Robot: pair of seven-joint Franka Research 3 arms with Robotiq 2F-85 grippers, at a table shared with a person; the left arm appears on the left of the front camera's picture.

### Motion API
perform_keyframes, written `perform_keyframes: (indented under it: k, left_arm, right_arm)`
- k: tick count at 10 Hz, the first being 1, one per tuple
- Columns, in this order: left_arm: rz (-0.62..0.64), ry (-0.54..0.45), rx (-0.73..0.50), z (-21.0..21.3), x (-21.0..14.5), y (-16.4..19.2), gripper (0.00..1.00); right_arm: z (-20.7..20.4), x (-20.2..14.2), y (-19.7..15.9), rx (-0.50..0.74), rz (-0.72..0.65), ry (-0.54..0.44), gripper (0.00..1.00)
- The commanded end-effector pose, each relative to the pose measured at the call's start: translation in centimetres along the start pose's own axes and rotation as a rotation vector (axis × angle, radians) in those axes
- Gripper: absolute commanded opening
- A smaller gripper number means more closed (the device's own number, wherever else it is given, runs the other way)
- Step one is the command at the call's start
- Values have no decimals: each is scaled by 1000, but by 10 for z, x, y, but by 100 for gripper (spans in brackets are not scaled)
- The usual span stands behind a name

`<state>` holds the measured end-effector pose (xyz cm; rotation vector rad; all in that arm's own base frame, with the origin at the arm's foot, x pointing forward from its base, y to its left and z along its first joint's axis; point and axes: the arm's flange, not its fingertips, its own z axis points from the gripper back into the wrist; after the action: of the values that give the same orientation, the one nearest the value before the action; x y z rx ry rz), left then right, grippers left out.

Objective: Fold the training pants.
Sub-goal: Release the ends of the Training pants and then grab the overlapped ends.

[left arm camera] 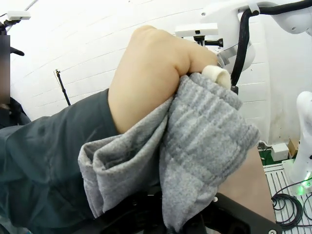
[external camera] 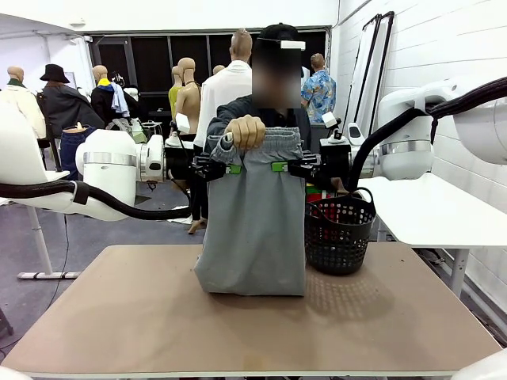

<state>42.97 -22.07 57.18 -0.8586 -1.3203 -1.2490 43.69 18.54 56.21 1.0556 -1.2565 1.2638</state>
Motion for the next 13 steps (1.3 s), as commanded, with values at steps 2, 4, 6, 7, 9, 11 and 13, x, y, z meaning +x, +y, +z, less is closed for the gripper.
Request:
perform_keyframes:
  k: [2, 4, 6, 7, 9, 11, 13]
  left_arm:
    - [9, -13, 9, 1, 2, 0, 0]
    - [9, -13, 9, 1, 2, 0, 0]
    - [9, -13, 9, 1, 2, 0, 0]
    - [9, -13, 9, 1, 2, 0, 0]
    - [9, -13, 9, 1, 2, 0, 0]
    - [9, -13, 9, 1, 2, 0, 0]
    - [9, -13, 9, 1, 2, 0, 0]
  right_arm:
    - [-2, 1, 1, 2, 8, -6, 0]
    - [-2, 1, 1, 2, 8, -6, 0]
    - [-2, 1, 1, 2, 8, -6, 0]
    - [-2, 1, 1, 2, 8, -6, 0]
    - [-2, 1, 1, 2, 8, -6, 0]
    - [-2, 1, 1, 2, 8, -6, 0]
    - [-2, 1, 1, 2, 8, -6, 0]
